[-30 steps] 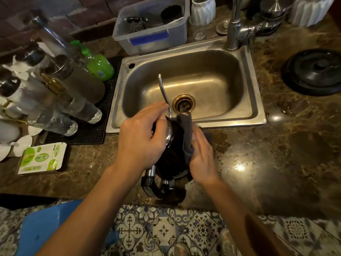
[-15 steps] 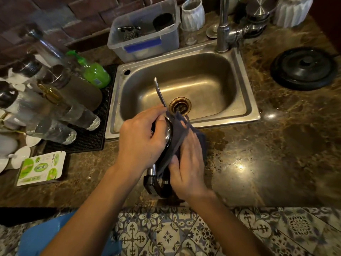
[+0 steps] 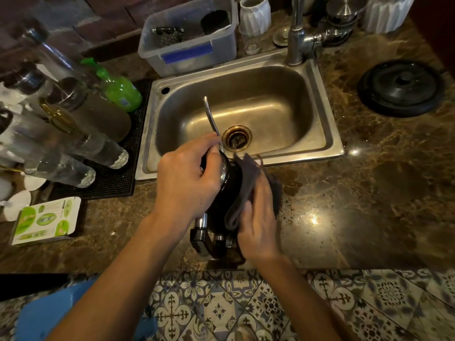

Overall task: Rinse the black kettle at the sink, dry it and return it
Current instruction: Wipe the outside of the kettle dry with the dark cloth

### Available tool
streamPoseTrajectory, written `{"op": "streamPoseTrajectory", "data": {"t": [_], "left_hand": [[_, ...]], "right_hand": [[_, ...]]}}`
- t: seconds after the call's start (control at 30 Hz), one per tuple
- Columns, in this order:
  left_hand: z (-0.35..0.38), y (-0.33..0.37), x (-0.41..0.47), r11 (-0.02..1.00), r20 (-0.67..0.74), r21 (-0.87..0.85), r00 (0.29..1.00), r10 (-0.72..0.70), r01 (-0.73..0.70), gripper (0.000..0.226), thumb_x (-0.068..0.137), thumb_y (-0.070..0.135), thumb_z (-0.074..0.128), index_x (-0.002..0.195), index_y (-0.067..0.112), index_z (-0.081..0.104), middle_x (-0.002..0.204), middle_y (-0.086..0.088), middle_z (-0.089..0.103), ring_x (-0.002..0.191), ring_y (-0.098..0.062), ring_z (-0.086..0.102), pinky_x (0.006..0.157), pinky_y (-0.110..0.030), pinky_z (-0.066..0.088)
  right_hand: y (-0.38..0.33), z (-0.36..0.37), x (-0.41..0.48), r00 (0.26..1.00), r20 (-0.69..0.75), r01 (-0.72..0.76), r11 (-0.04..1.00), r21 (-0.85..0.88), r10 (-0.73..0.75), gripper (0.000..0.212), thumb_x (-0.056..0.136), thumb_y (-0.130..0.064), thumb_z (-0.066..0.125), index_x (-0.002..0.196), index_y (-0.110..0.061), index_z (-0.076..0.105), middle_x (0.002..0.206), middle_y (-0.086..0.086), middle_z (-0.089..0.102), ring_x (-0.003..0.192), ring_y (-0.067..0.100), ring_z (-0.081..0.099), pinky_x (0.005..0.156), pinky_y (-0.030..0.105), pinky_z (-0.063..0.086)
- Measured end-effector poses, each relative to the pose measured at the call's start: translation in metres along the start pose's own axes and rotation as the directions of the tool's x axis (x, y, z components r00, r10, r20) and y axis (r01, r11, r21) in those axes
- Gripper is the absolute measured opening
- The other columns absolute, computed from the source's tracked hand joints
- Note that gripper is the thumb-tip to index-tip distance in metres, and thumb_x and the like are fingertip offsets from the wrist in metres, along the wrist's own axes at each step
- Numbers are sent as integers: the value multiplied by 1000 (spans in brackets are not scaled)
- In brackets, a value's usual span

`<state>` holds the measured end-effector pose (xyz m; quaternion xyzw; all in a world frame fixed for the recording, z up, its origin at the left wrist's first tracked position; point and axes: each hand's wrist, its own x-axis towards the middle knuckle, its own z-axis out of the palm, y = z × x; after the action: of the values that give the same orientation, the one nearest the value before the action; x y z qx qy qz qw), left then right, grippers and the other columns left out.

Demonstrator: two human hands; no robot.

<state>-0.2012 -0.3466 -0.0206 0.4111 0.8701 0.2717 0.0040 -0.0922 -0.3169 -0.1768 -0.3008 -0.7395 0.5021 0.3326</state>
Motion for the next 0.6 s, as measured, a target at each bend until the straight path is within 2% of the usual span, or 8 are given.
{"op": "streamPoseTrajectory", "data": {"t": [0.1, 0.23, 0.3, 0.37, 0.5, 0.53, 0.6], "left_hand": [[0, -1, 1, 1000, -5, 5, 1000, -5, 5, 29, 98, 21, 54, 120, 18, 73, 112, 2, 77, 88, -18, 73, 75, -13, 45], [1, -3, 1, 1000, -12, -1, 1000, -6, 6, 28, 98, 20, 55, 118, 19, 74, 111, 4, 77, 89, -9, 70, 76, -3, 41], [1, -3, 0, 1000, -18, -3, 1000, 1, -1, 27, 98, 19, 56, 117, 19, 75, 111, 4, 77, 94, -8, 70, 80, -9, 45], [1, -3, 0, 1000, -20, -5, 1000, 6, -6, 27, 98, 18, 56, 118, 18, 75, 112, 4, 77, 99, -10, 71, 84, -15, 48], [0, -2, 1, 1000, -19, 11, 1000, 12, -12, 29, 97, 18, 56, 118, 17, 75, 114, 1, 77, 104, -11, 70, 89, -15, 46], [-1, -2, 1, 1000, -16, 17, 1000, 16, -15, 29, 97, 18, 56, 118, 17, 75, 115, 1, 77, 106, -11, 70, 90, -14, 46], [-1, -3, 2, 999, -10, 29, 1000, 25, -25, 29, 97, 18, 56, 119, 17, 75, 116, 1, 76, 109, -11, 68, 92, -16, 46]], "right_hand": [[-3, 11, -21, 999, 23, 46, 992, -119, -44, 67, 105, -52, 18, 160, -26, -9, 170, 11, 1, 158, 25, -2, 127, 49, 9], [-3, 15, -32, 991, 38, 133, 962, -238, -128, 72, 105, -53, 20, 159, -22, -16, 169, 1, -17, 157, 25, -12, 128, 43, 0], [0, 15, -31, 988, 44, 155, 959, -237, -148, 71, 106, -50, 21, 160, -19, -13, 170, 10, -7, 158, 29, -8, 128, 47, 4], [0, 16, -25, 990, 21, 138, 971, -196, -136, 68, 106, -48, 23, 161, -15, -1, 168, 20, 7, 158, 30, 1, 127, 50, 10], [-7, 4, 15, 999, -16, 50, 998, -41, -50, 60, 107, -43, 23, 152, -6, 36, 156, 16, 43, 148, 26, 37, 122, 44, 28], [-5, -2, 36, 998, 47, 44, 998, -54, -41, 52, 109, -36, 27, 148, -8, 45, 148, 13, 53, 140, 25, 47, 117, 45, 36], [-8, -13, 83, 950, 305, -39, 996, -75, 60, 38, 109, -31, 34, 132, -19, 61, 130, 8, 66, 122, 23, 60, 105, 47, 46]]}}
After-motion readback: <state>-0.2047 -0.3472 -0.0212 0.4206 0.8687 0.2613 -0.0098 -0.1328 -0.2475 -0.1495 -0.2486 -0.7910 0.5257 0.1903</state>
